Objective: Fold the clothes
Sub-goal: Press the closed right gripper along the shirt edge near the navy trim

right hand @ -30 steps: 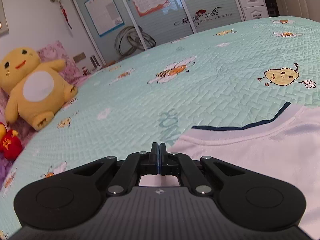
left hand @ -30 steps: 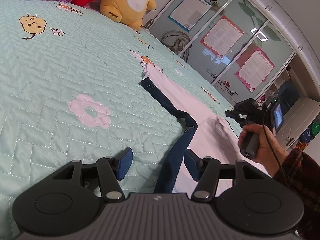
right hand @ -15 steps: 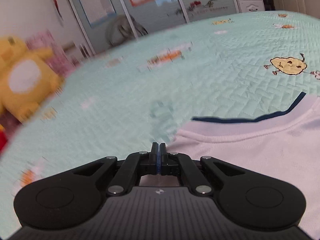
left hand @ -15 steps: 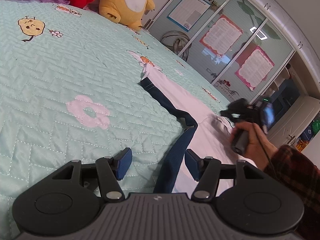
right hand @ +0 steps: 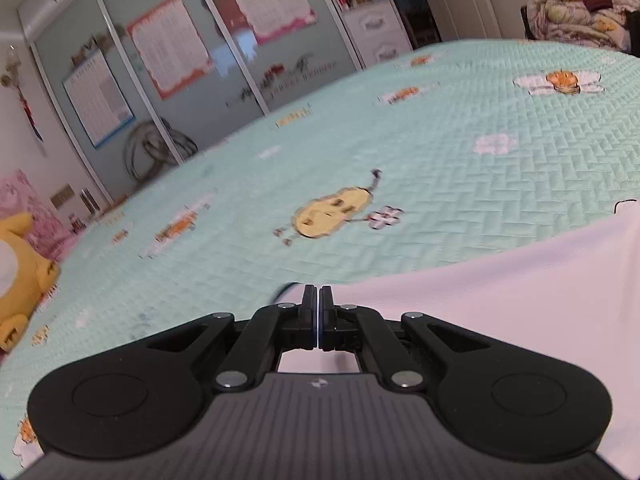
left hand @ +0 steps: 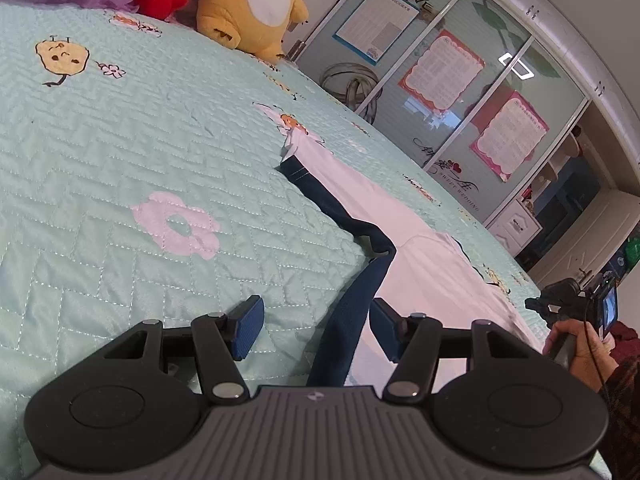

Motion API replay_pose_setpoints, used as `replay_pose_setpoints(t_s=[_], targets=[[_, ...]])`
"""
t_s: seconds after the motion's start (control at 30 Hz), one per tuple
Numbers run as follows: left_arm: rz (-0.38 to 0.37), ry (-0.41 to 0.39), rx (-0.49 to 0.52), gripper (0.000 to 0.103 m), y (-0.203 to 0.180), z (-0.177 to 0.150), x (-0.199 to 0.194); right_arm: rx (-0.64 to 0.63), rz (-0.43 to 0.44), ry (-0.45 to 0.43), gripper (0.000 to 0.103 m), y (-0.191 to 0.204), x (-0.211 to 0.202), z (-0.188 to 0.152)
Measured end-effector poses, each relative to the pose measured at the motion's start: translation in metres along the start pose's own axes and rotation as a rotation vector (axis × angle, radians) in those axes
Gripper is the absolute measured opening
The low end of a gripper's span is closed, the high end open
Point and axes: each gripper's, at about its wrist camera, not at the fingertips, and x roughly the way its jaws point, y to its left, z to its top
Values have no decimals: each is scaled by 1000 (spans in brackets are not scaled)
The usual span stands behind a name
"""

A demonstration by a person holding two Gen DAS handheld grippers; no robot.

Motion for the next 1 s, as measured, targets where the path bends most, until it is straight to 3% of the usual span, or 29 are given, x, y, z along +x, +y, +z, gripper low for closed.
replay_pose_setpoints(t_s=[0.4,0.53,0.6,1.0], targets=[[8,-6,9,63,-2,-1,0,-75,-17,13,0,-15,26,8],[11,-7,15,64,-4,-1,1,-136,-3,53,0,-11,42,3],[12,-8,16,64,-4,-1,1,-186,-61,89,0,-9,57,-5],[18,-10,26,64,-5,-2,0,-172,-52,94,0,-7,72,4]])
